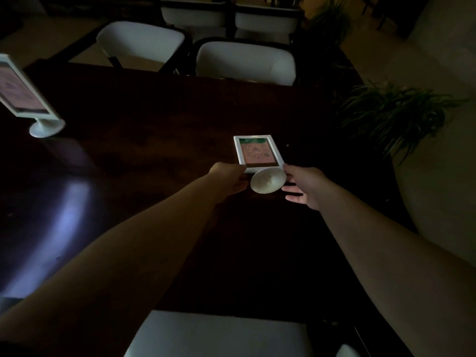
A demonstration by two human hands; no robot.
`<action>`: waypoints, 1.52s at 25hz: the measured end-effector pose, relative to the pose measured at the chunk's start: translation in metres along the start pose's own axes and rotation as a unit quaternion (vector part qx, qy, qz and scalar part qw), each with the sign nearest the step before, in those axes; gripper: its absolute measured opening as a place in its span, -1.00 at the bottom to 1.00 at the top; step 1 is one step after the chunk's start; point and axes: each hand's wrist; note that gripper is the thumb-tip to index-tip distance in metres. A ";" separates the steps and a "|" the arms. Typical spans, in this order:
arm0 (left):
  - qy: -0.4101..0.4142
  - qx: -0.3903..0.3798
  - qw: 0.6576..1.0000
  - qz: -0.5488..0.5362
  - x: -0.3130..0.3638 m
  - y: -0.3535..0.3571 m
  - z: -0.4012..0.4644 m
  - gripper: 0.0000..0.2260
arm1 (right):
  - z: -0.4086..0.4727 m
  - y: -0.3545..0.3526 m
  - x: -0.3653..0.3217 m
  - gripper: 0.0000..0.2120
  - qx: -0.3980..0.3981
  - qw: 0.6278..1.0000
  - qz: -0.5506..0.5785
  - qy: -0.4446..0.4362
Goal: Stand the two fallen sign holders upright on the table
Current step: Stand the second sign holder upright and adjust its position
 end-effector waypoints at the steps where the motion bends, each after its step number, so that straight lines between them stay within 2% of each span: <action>1: -0.002 0.001 1.000 -0.003 -0.001 0.003 0.000 -0.80 | 0.002 0.004 0.000 -0.71 0.004 1.000 0.013 0.006; 7: -0.014 -0.012 0.998 -0.062 0.000 0.001 -0.006 -0.81 | 0.005 0.014 0.002 -0.81 0.069 0.993 0.086 0.030; 11: -0.005 -0.047 0.996 -0.077 0.002 -0.013 -0.019 -0.81 | -0.004 0.007 0.007 -0.86 0.038 0.995 0.096 -0.010; 14: 0.036 -0.052 0.996 -0.056 -0.004 -0.027 -0.023 -0.83 | -0.012 0.004 0.019 -0.89 0.014 0.995 0.087 -0.050; 17: 0.115 -0.045 0.992 -0.033 -0.016 -0.038 -0.025 -0.86 | -0.016 0.004 0.033 -0.88 0.008 0.994 0.042 -0.105; 22: 0.214 -0.028 0.973 0.081 -0.039 -0.046 -0.030 -0.87 | -0.019 0.001 0.059 -0.85 0.025 0.984 0.004 -0.175; 24: 0.237 -0.015 0.964 0.123 -0.046 -0.048 -0.031 -0.89 | -0.020 0.001 0.068 -0.85 0.034 0.980 -0.003 -0.194; 30: 0.253 0.023 0.954 0.158 -0.055 -0.049 -0.027 -0.90 | -0.015 0.010 0.074 -0.88 0.073 0.972 -0.033 -0.220; 34: 0.251 0.029 0.957 0.146 -0.062 -0.049 -0.025 -0.84 | -0.018 0.012 0.075 -0.85 0.086 0.966 -0.060 -0.235; 36: 0.256 0.046 0.951 0.165 -0.062 -0.049 -0.025 -0.69 | -0.024 0.014 0.072 -0.78 0.092 0.968 -0.064 -0.224; 38: 0.261 0.104 0.941 0.186 -0.062 -0.051 -0.030 -0.57 | -0.035 0.014 0.071 -0.67 0.113 0.968 -0.091 -0.204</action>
Point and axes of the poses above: each hand's wrist, its own z-axis towards the middle knuckle, its own y-axis out of the palm, x = y × z, and after that the axes turned 7 degrees about x, right-handed
